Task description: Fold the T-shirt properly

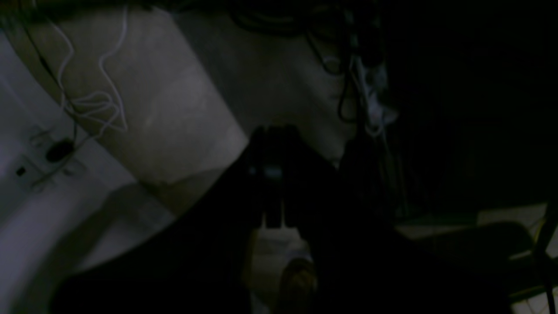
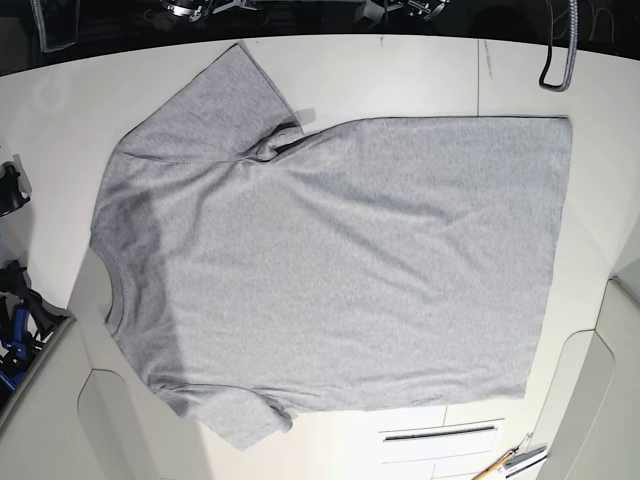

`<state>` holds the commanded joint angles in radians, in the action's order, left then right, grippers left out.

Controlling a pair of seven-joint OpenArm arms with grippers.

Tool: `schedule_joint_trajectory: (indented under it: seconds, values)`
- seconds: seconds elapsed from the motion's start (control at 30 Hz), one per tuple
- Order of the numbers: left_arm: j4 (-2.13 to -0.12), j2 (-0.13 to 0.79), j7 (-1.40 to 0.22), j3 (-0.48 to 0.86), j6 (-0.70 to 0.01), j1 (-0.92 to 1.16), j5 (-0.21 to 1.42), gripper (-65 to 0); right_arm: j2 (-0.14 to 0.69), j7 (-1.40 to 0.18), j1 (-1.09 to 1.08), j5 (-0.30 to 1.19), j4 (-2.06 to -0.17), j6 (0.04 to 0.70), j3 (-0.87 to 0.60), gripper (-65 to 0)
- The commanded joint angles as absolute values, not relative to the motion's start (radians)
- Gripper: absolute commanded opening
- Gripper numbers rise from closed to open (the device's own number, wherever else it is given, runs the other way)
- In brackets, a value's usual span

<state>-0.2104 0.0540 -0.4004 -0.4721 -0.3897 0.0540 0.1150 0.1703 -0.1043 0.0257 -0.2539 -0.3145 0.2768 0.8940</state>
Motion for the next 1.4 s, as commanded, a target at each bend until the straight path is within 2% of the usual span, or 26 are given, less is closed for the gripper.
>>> schedule_joint_trajectory:
  seconds: [0.23, 0.37, 0.43, 0.7, 0.8, 0.93, 1.1, 1.2, 1.4]
  values:
    - [-0.21, 0.065, -0.401, -0.472, -0.398, 0.057, 0.111, -50.5, 0.22, -0.104, 0.049, -0.241, -0.388, 0.277, 0.894, -65.0]
    - [-0.212, 0.065, -0.409, -0.472, -0.499, 0.067, 0.111, -50.5, 0.236, -0.105, 0.061, -0.22, -0.411, 0.277, 0.894, -65.0]
    - [-0.219, 0.067, -0.409, -0.472, -0.521, 0.078, 0.111, -50.5, 0.239, -0.105, 0.065, -0.22, -0.414, 0.277, 0.894, -65.0]
    - [-0.387, 0.136, -0.412, -0.472, -0.517, 0.191, 0.115, -50.5, 0.242, -0.105, 0.115, -0.221, -0.416, 0.277, 0.894, -65.0]
    - [-0.476, 0.173, -0.412, -0.472, -0.483, 0.255, 0.116, -50.5, 0.262, -0.105, 0.15, -0.221, -0.446, 0.276, 0.894, -65.0]
    - [-0.603, 0.216, -0.413, -0.435, -0.479, 0.348, 0.116, -50.5, 0.326, -0.105, 0.208, -0.22, -0.551, 0.276, 0.894, -65.0]
    - [-0.768, 0.25, -0.413, -0.296, -0.493, 0.478, 0.115, -50.5, 0.439, -0.105, 0.28, -0.22, -0.731, 0.274, 0.894, -65.0]
    - [-0.87, 0.252, -0.413, -0.206, -0.542, 0.561, 0.116, -50.5, 0.509, -0.105, 0.328, -0.213, -0.838, 0.273, 0.894, -65.0]
    - [-1.106, 0.252, -0.424, -0.105, -0.542, 0.725, 0.115, -50.5, 0.644, -0.117, 0.45, -0.149, -1.066, 0.273, 0.836, -65.0]
